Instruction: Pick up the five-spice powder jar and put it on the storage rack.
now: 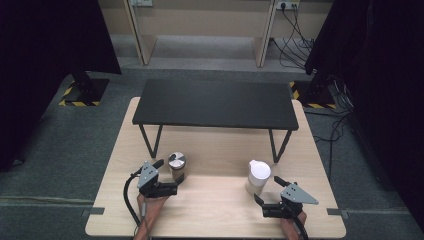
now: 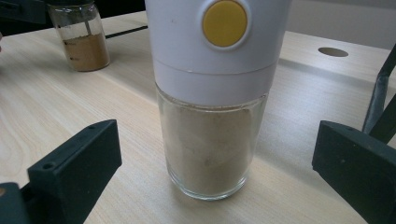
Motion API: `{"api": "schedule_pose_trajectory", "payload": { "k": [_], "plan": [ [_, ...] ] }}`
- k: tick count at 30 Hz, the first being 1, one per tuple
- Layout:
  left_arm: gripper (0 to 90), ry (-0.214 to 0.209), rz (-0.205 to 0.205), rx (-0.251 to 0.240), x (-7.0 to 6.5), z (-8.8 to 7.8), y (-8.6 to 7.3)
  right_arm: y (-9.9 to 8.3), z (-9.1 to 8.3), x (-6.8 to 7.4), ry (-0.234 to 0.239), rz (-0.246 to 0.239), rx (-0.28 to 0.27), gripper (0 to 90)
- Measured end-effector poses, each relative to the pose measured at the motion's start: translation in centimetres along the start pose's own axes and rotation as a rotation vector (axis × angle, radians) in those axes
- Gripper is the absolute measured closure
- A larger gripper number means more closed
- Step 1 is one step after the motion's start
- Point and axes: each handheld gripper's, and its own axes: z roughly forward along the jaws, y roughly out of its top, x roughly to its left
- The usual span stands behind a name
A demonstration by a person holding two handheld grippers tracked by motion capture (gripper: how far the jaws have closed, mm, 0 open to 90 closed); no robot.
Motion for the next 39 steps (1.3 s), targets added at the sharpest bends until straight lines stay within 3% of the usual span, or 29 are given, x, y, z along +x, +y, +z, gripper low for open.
{"api": "schedule_pose_trajectory", "payload": {
  "k": [8,11,29,39],
  "plan": [
    [4.8,0.012,0.009,-0.002,-0.7,0.7,0.4,0.0,0.0,0.0,0.000,0.001,0.001,1.3],
    [6.0,0.017,-0.006,-0.010,-0.7,1.0,0.3,0.0,0.0,0.0,0.000,-0.001,0.002,1.3],
    [13.8,0.069,-0.011,0.035,-1.4,2.5,0.5,0.0,0.0,0.0,0.002,-0.002,0.001,1.3],
    [28.2,0.066,0.006,0.047,-1.2,2.6,0.7,0.0,0.0,0.0,0.003,-0.002,0.003,1.3]
  ]
}}
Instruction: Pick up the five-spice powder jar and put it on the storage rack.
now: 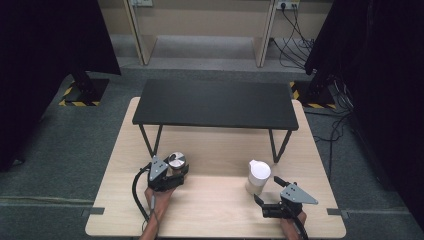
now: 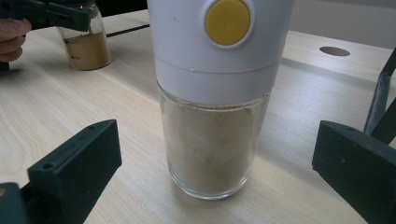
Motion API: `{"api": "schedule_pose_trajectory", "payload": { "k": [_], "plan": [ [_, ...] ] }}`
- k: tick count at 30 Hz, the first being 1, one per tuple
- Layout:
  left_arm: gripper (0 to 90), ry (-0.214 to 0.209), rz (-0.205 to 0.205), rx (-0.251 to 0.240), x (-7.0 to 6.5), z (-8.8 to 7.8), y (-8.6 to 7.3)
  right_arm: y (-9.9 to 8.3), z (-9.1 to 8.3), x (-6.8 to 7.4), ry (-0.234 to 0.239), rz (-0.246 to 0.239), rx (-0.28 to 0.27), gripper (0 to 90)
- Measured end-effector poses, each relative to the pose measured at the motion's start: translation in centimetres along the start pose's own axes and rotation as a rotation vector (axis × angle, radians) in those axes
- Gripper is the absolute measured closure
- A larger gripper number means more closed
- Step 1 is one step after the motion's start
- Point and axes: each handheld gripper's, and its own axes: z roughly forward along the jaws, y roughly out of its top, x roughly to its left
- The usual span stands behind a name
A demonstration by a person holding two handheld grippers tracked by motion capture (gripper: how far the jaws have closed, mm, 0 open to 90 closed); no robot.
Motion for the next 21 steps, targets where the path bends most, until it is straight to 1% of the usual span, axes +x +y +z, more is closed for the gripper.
{"api": "schedule_pose_trajectory", "payload": {
  "k": [6,8,13,18,21],
  "plan": [
    [30.2,0.009,0.016,0.003,-0.2,0.1,0.1,0.0,0.0,0.0,0.000,0.000,0.000,1.3],
    [30.5,0.016,0.020,0.005,-0.4,0.1,0.2,0.0,0.0,0.0,0.000,0.001,-0.001,1.2],
    [30.9,0.019,0.025,0.007,-0.5,0.0,0.2,0.0,0.0,0.0,-0.001,0.001,-0.001,1.3],
    [31.0,0.001,0.028,-0.004,-0.4,-0.4,0.4,0.0,0.0,0.0,-0.002,0.001,-0.001,1.3],
    [31.0,-0.022,0.046,-0.006,-0.3,-1.0,1.3,0.0,0.0,0.0,-0.001,0.001,-0.002,1.3]
  ]
}}
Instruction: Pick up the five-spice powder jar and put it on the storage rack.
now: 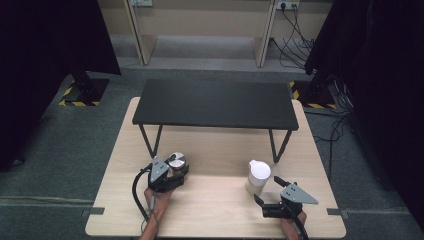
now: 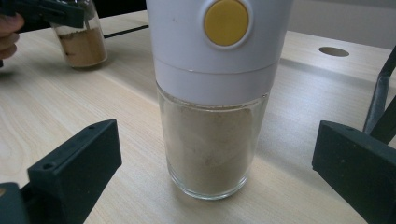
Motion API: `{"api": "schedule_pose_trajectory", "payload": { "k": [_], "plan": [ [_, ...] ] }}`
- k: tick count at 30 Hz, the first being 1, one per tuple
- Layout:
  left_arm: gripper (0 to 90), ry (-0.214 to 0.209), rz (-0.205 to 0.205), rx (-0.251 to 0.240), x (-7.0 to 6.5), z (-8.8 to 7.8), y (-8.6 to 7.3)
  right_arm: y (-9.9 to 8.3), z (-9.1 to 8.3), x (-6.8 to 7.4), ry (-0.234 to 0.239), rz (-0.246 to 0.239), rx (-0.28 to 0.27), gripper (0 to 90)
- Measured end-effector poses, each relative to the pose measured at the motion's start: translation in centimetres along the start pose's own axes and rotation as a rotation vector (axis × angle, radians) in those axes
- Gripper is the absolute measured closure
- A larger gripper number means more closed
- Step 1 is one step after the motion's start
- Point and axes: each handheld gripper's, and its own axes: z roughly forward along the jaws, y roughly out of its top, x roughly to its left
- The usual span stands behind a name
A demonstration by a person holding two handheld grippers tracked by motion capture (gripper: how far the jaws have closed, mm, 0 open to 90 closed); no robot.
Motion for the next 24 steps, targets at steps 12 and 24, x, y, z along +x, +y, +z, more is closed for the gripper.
{"api": "schedule_pose_trajectory", "payload": {
  "k": [12,24],
  "plan": [
    [31.0,-0.128,0.052,0.023,1.7,-2.6,5.9,0.0,0.0,0.0,0.000,0.000,0.000,1.3],
    [31.1,-0.231,0.079,0.040,3.2,-4.8,12.2,0.0,0.0,0.1,-0.002,-0.001,0.002,1.2]
  ]
}}
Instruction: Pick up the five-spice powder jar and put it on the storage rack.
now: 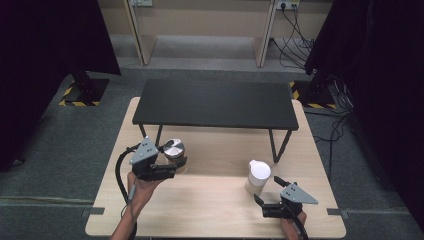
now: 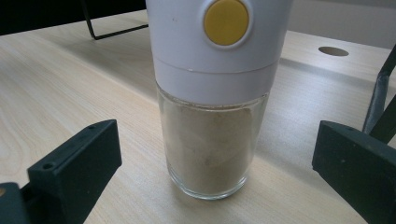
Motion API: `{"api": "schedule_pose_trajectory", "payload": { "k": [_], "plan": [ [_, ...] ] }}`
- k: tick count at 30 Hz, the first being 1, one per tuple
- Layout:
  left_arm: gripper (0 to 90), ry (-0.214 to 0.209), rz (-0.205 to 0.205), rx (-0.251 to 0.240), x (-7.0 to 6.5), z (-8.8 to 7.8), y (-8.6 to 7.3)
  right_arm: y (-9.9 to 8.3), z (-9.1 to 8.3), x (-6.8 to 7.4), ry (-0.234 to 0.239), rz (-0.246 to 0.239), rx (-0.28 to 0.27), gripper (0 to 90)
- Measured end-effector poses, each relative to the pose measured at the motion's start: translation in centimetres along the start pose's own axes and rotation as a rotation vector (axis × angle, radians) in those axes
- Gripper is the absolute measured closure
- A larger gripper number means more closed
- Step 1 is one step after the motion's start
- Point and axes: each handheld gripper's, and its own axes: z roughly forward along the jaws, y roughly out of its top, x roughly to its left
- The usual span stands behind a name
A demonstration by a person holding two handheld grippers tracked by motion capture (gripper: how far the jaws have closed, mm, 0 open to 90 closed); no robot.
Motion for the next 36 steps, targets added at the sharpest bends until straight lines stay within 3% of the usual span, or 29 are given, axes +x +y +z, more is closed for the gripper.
{"api": "schedule_pose_trajectory", "payload": {
  "k": [8,21,27,36],
  "plan": [
    [31.1,-0.006,-0.009,0.007,1.2,-0.4,4.0,0.0,0.0,0.0,0.000,0.001,0.001,1.3],
    [31.1,0.054,-0.067,-0.043,3.1,-0.1,8.7,0.1,0.0,0.0,0.001,-0.001,0.005,1.2],
    [31.1,0.119,-0.067,-0.042,3.1,1.5,10.4,0.0,0.0,0.0,0.002,0.001,0.003,1.3],
    [31.1,0.264,-0.066,-0.030,2.6,4.9,12.0,-0.1,0.0,-0.2,0.008,0.009,-0.006,1.3]
  ]
}}
